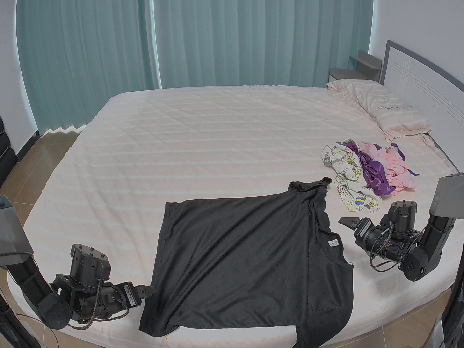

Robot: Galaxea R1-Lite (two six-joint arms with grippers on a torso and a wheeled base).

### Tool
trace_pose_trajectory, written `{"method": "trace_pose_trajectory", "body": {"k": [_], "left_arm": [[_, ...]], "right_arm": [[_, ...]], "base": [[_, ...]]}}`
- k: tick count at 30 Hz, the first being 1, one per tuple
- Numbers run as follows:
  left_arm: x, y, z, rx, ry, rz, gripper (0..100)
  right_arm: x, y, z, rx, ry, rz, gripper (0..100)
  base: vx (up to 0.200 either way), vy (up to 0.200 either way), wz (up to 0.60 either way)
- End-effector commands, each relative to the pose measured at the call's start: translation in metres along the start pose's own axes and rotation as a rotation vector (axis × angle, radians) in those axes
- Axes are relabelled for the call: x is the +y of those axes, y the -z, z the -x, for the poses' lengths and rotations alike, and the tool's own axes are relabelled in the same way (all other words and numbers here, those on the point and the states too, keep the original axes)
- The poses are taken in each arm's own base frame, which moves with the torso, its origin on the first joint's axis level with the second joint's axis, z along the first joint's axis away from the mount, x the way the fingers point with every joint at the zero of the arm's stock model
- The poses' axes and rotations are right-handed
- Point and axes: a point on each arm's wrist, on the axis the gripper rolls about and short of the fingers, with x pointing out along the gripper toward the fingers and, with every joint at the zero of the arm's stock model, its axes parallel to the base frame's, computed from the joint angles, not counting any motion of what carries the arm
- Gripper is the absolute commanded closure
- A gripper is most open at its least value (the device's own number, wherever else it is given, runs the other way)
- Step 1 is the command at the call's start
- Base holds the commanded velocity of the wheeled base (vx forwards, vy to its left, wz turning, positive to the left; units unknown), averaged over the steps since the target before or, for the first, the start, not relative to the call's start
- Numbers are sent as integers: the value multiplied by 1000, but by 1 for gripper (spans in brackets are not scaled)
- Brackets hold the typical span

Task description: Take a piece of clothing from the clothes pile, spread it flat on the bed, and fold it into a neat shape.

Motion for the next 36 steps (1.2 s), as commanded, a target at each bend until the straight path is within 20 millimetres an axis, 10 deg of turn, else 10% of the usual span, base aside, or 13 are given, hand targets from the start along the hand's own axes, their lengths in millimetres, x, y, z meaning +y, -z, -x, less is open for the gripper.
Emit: {"method": "trace_pose_trajectory", "body": {"k": [1, 36], "left_arm": [[-1, -3, 3, -18, 13, 9, 0], [-15, -9, -8, -2, 75, 122, 0]], "right_arm": [[0, 0, 0, 0, -1, 0, 0], [1, 2, -2, 7, -3, 3, 0]], "base": [[200, 0, 0], [11, -51, 0]]}}
